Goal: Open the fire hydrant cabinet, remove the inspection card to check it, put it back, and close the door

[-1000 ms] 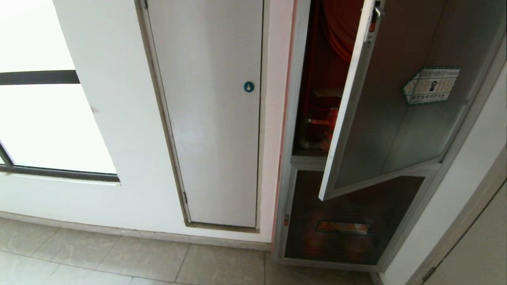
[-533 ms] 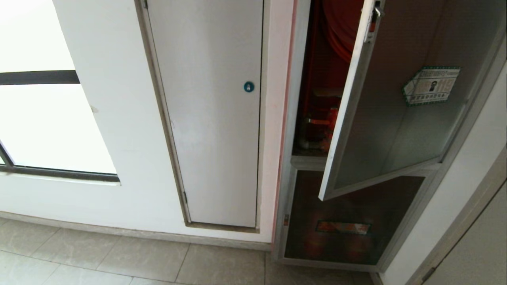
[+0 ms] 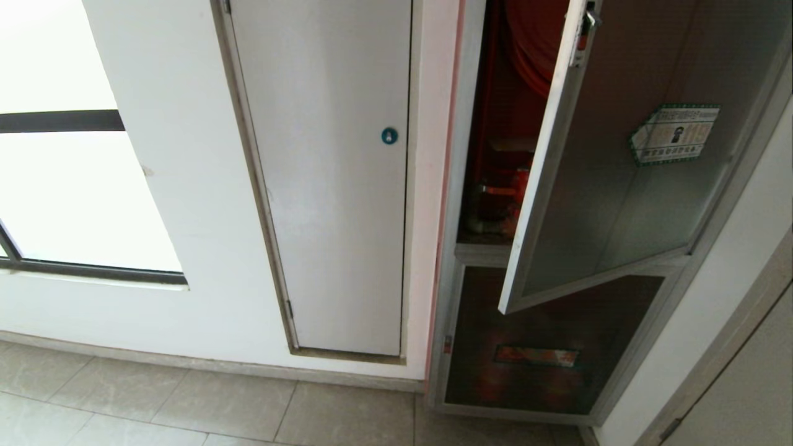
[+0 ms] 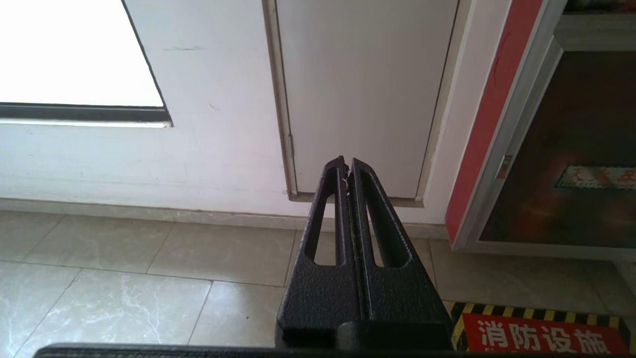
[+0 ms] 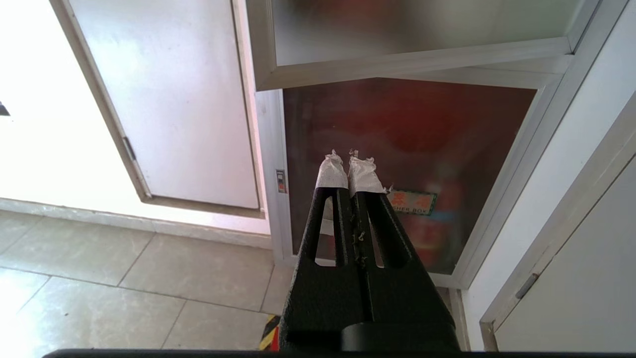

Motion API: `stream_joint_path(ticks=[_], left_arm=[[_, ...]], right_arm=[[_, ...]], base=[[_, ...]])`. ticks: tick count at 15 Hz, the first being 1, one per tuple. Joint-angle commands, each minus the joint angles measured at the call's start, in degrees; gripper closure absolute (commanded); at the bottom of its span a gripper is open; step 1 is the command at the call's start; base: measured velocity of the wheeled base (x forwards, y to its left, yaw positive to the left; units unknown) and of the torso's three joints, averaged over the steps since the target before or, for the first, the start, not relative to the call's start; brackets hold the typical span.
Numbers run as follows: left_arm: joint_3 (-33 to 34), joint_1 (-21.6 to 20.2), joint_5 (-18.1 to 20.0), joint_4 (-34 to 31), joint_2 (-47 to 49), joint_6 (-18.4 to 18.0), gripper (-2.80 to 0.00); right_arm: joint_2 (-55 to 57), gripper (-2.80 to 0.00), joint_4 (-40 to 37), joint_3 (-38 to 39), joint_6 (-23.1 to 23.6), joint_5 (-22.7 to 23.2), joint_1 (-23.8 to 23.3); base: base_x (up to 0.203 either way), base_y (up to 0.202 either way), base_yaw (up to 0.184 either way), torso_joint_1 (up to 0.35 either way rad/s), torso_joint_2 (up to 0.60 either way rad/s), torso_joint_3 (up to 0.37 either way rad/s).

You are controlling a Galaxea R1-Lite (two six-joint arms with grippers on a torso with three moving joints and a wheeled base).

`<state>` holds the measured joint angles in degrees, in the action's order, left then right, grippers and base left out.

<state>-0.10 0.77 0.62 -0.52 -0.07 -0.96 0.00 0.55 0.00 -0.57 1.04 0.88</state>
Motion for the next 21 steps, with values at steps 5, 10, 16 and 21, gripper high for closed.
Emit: stream_joint_path(ticks=[5, 10, 16, 21], left_arm=[[0.0, 0.0, 0.0, 0.0, 0.1, 0.0, 0.00], [0.0, 0.0, 0.0, 0.0, 0.1, 0.0, 0.00], [0.0, 0.0, 0.0, 0.0, 0.0, 0.0, 0.00], [0.0, 0.0, 0.0, 0.0, 0.0, 0.0, 0.00]], right_arm=[[0.1, 0.00, 0.0, 0.1, 0.2, 0.0, 0.0], [5.8, 0.00, -4.5, -10.5, 0.1, 3.5, 0.0], [31.9, 0.00, -6.0, -27.9, 0.1, 17.4, 0.1], [58.3, 0.00, -6.0, -47.4, -0.1, 24.2, 4.2]], base=[[0.000, 0.000, 0.000, 0.000, 0.00, 0.000], [0.000, 0.000, 0.000, 0.000, 0.00, 0.000], [0.000, 0.000, 0.000, 0.000, 0.00, 0.000], [0.000, 0.000, 0.000, 0.000, 0.00, 0.000]])
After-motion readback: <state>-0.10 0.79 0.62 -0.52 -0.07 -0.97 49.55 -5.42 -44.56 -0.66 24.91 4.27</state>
